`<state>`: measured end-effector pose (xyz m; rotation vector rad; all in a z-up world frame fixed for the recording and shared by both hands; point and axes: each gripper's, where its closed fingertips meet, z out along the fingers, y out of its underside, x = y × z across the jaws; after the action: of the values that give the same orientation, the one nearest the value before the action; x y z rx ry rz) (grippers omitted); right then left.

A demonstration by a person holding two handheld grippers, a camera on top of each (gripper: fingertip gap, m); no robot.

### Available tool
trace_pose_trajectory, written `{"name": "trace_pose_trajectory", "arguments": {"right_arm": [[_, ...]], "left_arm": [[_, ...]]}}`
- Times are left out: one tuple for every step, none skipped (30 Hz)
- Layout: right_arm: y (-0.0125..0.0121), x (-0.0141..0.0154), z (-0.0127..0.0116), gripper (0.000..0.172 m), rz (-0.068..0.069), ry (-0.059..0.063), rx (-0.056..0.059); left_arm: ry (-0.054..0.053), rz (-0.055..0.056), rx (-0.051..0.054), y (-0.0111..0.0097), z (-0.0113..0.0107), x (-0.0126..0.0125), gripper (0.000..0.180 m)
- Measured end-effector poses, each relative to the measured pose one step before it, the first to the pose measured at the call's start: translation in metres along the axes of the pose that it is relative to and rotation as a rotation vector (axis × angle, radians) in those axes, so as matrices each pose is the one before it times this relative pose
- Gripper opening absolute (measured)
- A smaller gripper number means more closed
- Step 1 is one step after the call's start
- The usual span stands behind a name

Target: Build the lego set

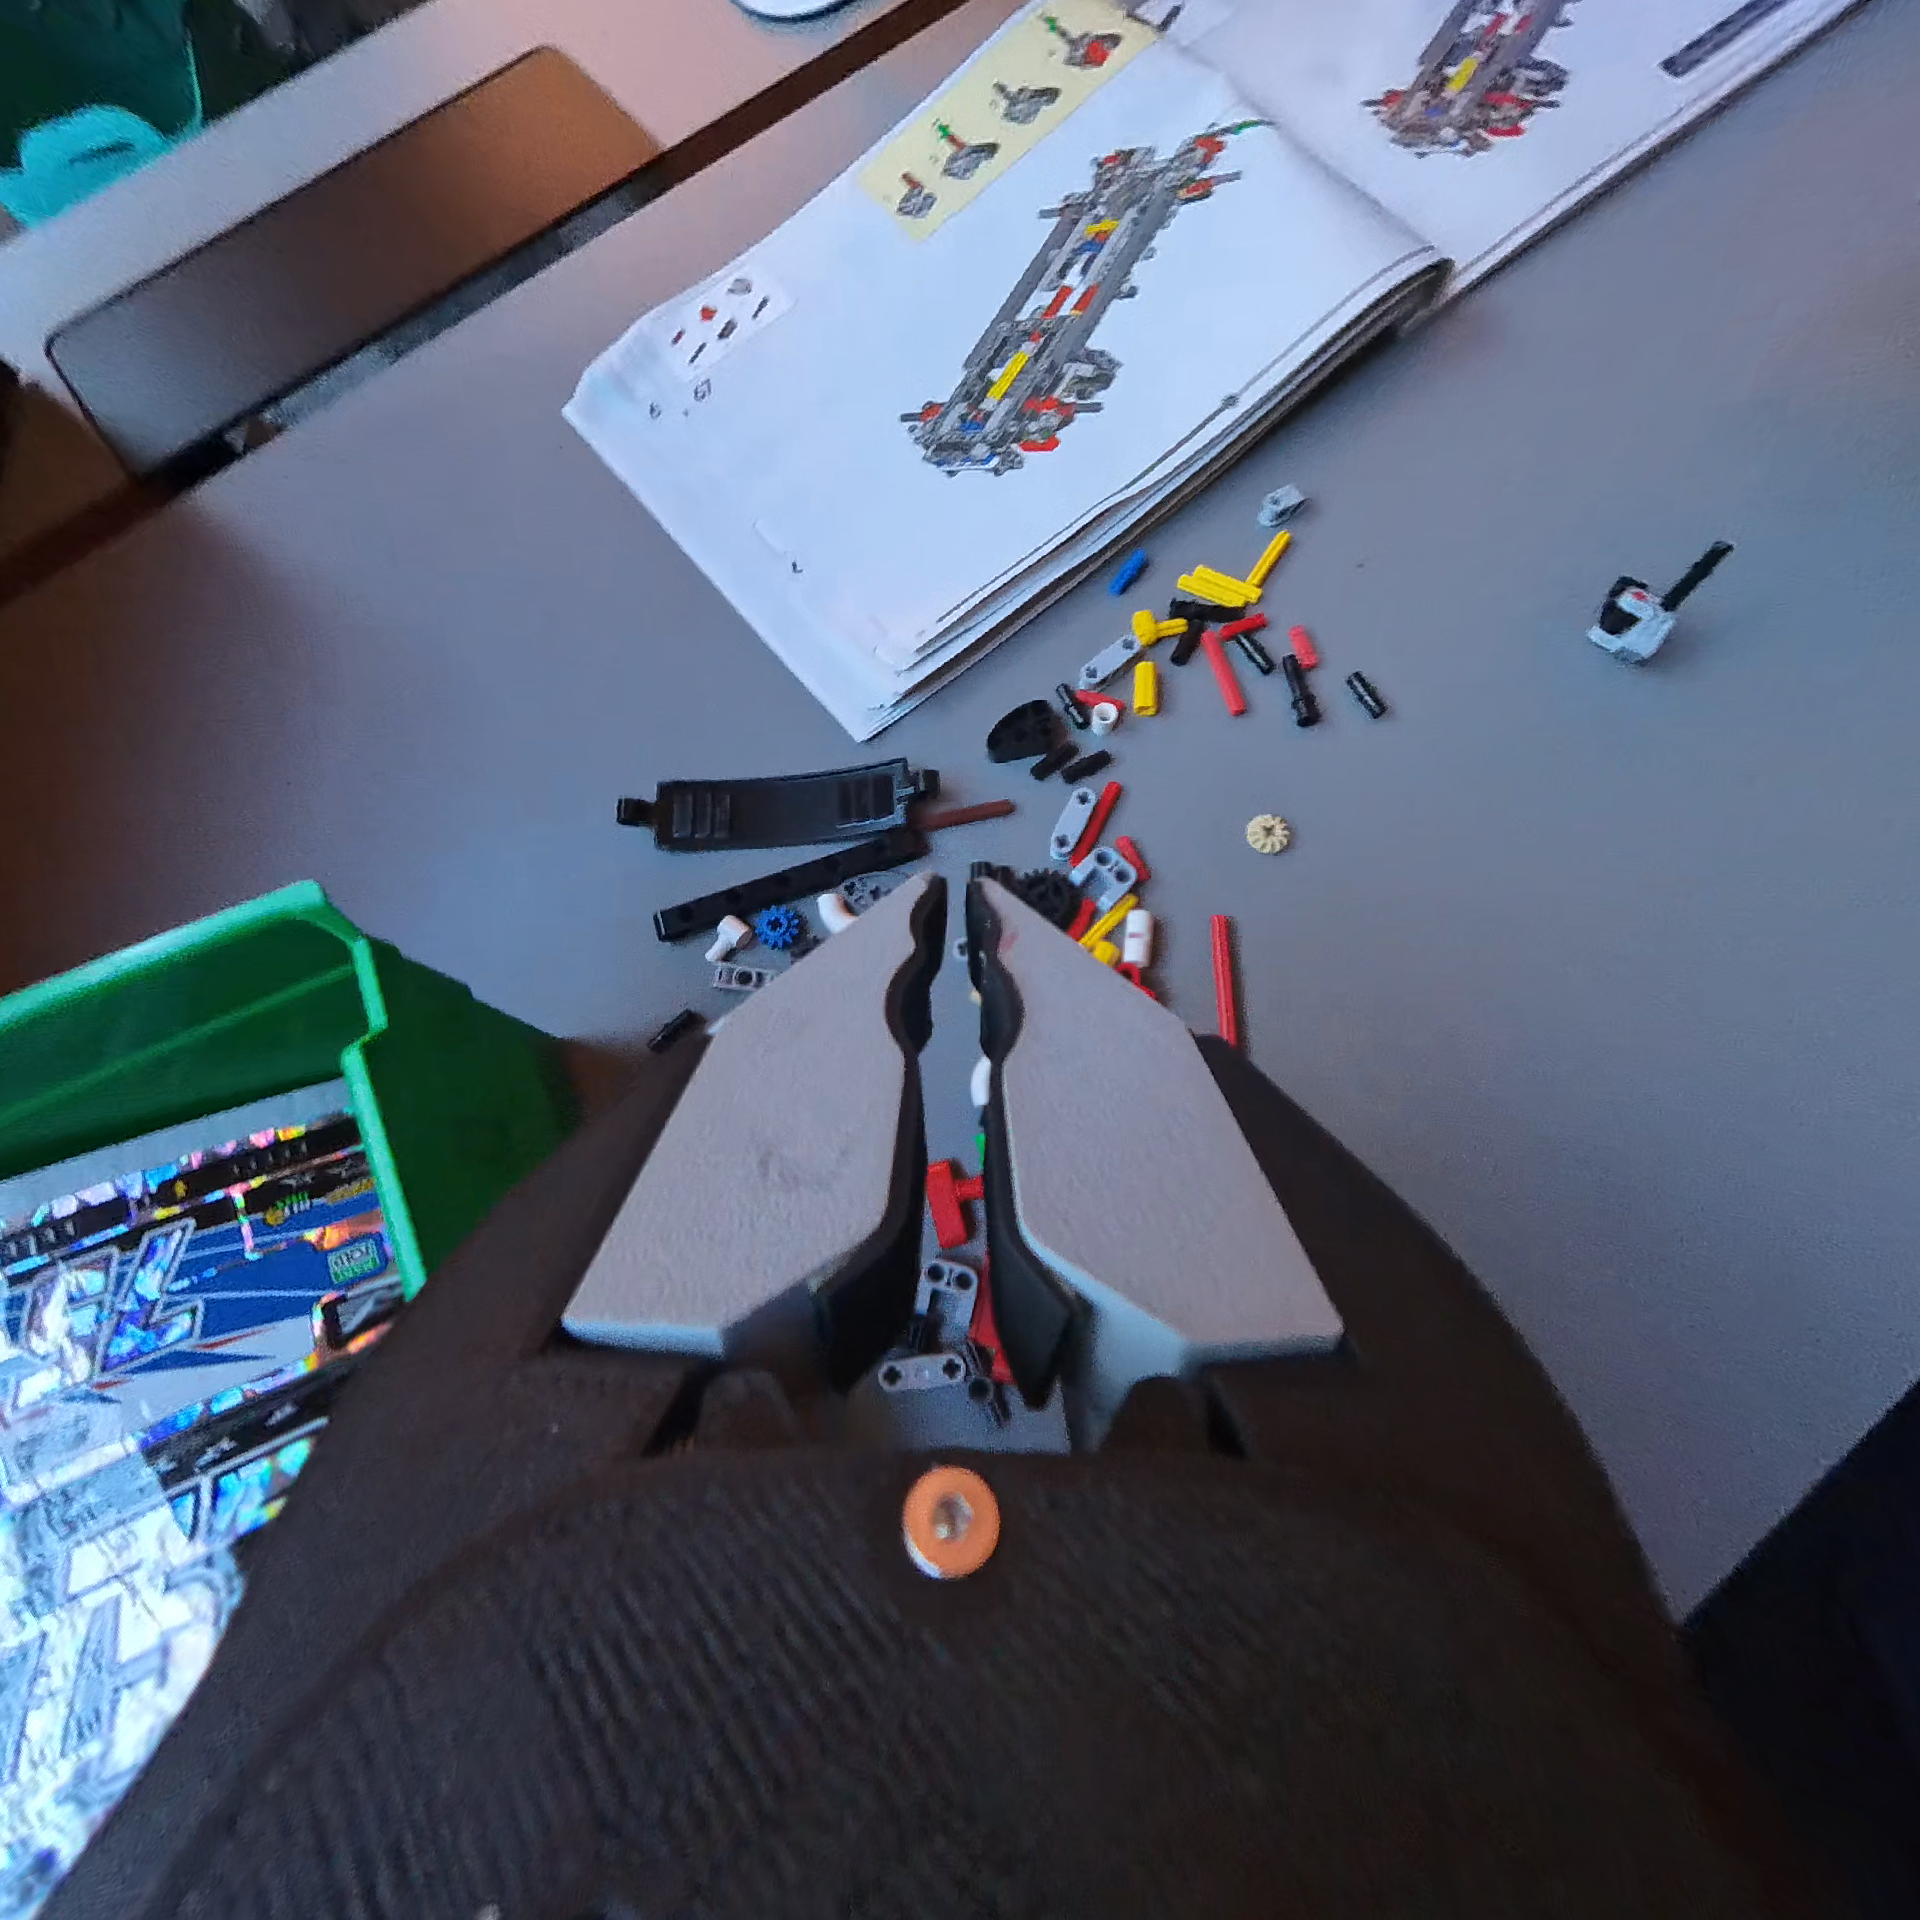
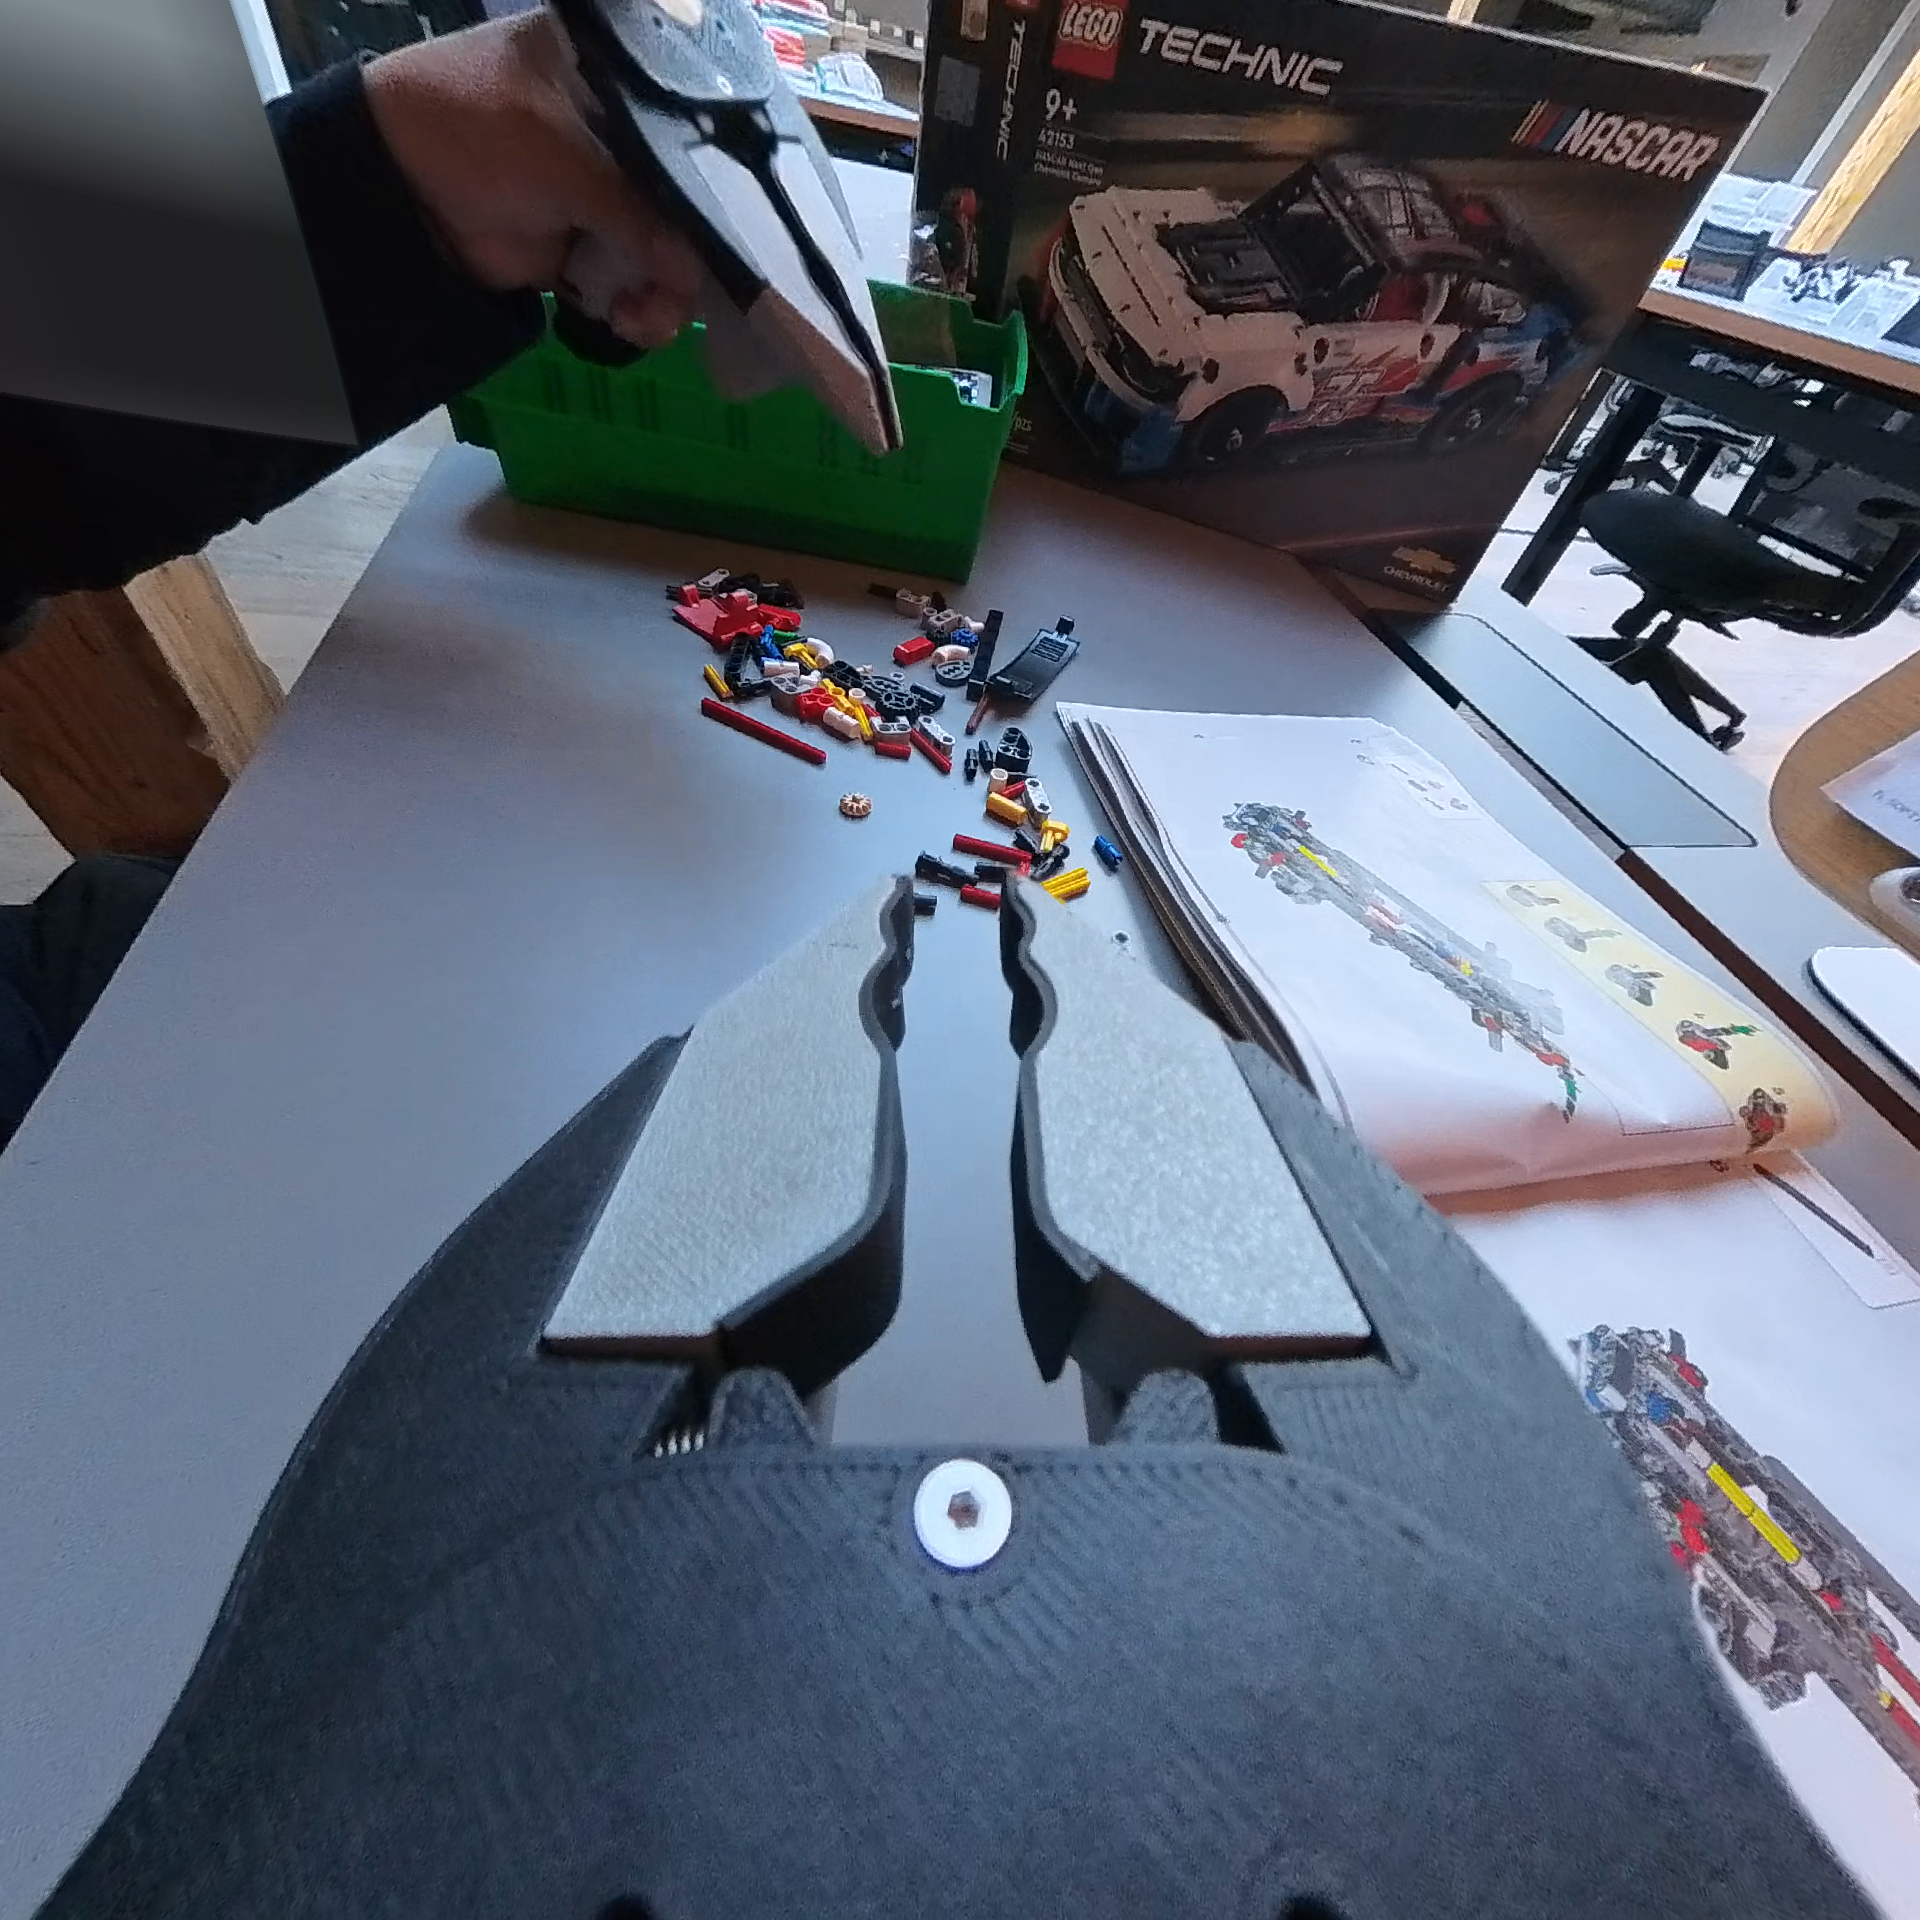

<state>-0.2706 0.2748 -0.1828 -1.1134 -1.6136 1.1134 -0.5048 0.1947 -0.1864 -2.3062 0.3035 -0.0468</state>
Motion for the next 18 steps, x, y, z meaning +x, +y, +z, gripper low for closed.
{"name": "trace_pose_trajectory", "arguments": {"right_arm": [[0.00175, 0.00024, 0.00074, 0.013, 0.0014, -0.0010, -0.0066], [0.00209, 0.00031, 0.00081, 0.013, -0.0002, -0.0006, -0.0080], [0.00222, 0.00049, 0.00074, 0.013, -0.0004, 0.0005, -0.0090], [0.00204, 0.00057, 0.00049, 0.013, 0.0005, 0.0006, -0.0078], [0.00119, 0.00046, 0.00022, 0.013, 0.0015, 0.0004, -0.0045], [0.00056, 0.00064, -0.00011, 0.013, 0.0017, 0.0010, -0.0009], [0.00004, 0.00052, -0.00024, 0.013, 0.0019, 0.0009, 0.0009], [0.00002, 0.00063, -0.00024, 0.012, 0.0019, 0.0010, 0.0012], [0.00007, 0.00054, -0.00025, 0.012, 0.0018, 0.0009, 0.0007], [0.00033, 0.00049, -0.00021, 0.012, 0.0014, 0.0010, -0.0008], [0.00044, 0.00047, -0.00010, 0.012, 0.0005, 0.0018, -0.0014], [0.00052, 0.00071, -0.00006, 0.012, 0.0000, 0.0033, -0.0013], [0.00042, 0.00076, -0.00016, 0.012, -0.0005, 0.0042, -0.0012], [0.00026, 0.00044, -0.00015, 0.012, -0.0013, 0.0021, -0.0009], [-0.00004, 0.00001, -0.00006, 0.012, -0.0006, 0.0006, 0.0003], [-0.00010, 0.00002, -0.00004, 0.012, -0.0005, 0.0003, 0.0017], [0.00001, 0.00000, 0.00014, 0.012, -0.0005, 0.0000, 0.0013], [0.00044, -0.00006, 0.00049, 0.012, -0.0002, -0.0009, -0.0012]], "left_arm": [[-0.0057, -0.0329, -0.0016, 0.00137, 0.00077, -0.00423, 0.001], [-0.0019, -0.0316, -0.0030, 0.00136, 0.00056, -0.00380, 0.001], [0.0052, -0.0255, -0.0058, 0.00187, 0.00075, -0.00235, 0.002], [0.0057, -0.0188, -0.0109, 0.00280, 0.00103, -0.00201, 0.002], [0.0012, -0.0131, -0.0145, 0.00348, 0.00124, -0.00210, 0.004], [-0.0026, -0.0070, -0.0175, 0.00374, 0.00130, -0.00220, 0.005], [-0.0065, -0.0020, -0.0158, 0.00330, 0.00135, -0.00220, 0.007], [-0.0081, 0.0008, -0.0139, 0.00268, 0.00115, -0.00198, 0.008], [-0.0061, 0.0029, -0.0119, 0.00220, 0.00095, -0.00120, 0.009], [-0.0035, 0.0033, -0.0117, 0.00208, 0.00063, -0.00062, 0.009], [-0.0043, 0.0007, -0.0175, 0.00340, 0.00043, -0.00093, 0.009], [-0.0094, -0.0026, -0.0263, 0.00529, -0.00015, -0.00223, 0.009], [-0.0163, -0.0025, -0.0273, 0.00582, -0.00091, -0.00389, 0.009], [-0.0204, -0.0019, -0.0196, 0.00489, -0.00164, -0.00479, 0.009], [-0.0178, -0.0015, -0.0086, 0.00302, -0.00223, -0.00436, 0.009], [-0.0106, -0.0027, 0.0006, 0.00135, -0.00272, -0.00301, 0.009], [-0.0037, -0.0044, 0.0086, -0.00050, -0.00298, -0.00183, 0.009], [0.0011, -0.0037, 0.0122, -0.00156, -0.00288, -0.00086, 0.009]]}}
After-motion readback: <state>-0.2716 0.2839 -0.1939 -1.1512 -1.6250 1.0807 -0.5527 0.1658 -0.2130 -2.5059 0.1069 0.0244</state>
